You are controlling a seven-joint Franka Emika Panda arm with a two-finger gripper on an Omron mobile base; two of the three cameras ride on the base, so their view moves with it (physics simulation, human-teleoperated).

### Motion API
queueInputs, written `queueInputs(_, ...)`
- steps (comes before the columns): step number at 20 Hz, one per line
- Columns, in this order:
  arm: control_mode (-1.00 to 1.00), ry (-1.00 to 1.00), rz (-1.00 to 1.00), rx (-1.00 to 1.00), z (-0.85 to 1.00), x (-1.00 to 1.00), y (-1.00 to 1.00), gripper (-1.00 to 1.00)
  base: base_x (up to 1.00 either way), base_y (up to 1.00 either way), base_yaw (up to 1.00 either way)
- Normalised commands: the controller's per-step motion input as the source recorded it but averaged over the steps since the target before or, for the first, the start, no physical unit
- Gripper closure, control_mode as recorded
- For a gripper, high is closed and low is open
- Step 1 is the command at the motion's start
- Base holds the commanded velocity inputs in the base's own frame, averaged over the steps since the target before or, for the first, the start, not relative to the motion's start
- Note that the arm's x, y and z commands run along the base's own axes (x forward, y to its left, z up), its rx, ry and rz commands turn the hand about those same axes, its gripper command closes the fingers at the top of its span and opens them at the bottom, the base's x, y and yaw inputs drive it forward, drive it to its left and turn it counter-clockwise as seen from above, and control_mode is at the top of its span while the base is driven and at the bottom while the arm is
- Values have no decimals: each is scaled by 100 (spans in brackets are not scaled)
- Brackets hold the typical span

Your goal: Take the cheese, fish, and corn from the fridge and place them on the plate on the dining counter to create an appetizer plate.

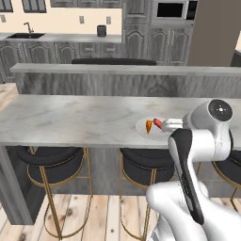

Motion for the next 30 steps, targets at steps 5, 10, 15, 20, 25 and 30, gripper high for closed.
queueInputs(5,100,-10,2,0,10,-19,6,-100,-22,16,2)
queueInputs(10,100,0,0,0,0,0,0,-100,-32,66,2)
queueInputs(15,100,0,0,0,0,0,0,-100,-7,100,0)
queueInputs(20,100,0,0,0,0,0,0,-100,-11,100,0)
queueInputs(25,100,0,0,0,0,0,0,-100,-19,100,0)
queueInputs(30,100,0,0,0,0,0,0,-100,-6,100,1)
